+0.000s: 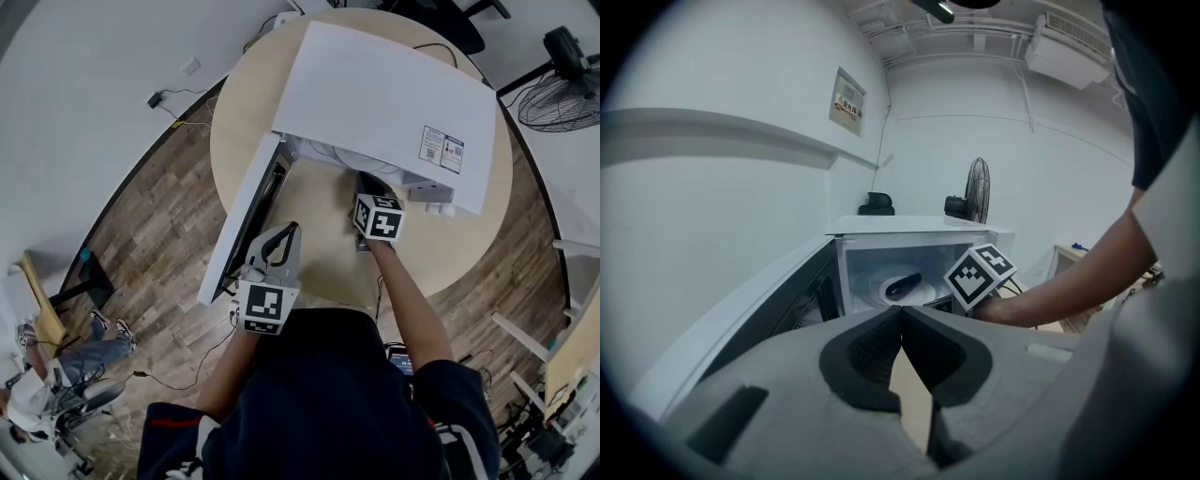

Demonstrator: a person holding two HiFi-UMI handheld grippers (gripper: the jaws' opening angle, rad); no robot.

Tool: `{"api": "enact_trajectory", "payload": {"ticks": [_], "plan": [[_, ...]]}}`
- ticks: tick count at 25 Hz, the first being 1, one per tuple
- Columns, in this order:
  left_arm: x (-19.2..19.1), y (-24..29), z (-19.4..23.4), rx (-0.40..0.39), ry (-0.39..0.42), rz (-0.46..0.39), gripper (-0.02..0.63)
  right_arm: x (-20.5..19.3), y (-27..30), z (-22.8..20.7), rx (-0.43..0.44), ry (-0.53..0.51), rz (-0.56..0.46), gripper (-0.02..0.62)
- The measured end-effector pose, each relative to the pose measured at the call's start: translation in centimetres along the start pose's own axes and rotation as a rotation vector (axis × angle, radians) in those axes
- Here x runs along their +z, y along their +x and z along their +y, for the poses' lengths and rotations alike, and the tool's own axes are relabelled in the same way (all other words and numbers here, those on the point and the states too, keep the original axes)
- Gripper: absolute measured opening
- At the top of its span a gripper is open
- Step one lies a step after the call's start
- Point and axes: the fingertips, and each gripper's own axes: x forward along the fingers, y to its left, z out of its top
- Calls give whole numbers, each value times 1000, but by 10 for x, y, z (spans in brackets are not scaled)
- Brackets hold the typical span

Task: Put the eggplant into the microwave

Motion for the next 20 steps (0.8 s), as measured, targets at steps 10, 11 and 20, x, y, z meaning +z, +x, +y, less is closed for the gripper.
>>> {"api": "enact_trajectory", "payload": {"ticks": [10,11,20], "plan": [[17,-10,-6,-36,40,-57,17,14,-43,25,48,-38,-64,12],[19,-11,-6,-39,45,-63,17,17,-50,28,53,-48,-75,12],[44,-29,-12,-69,86,-137,17,51,-124,59,87,-119,-211,12]]}}
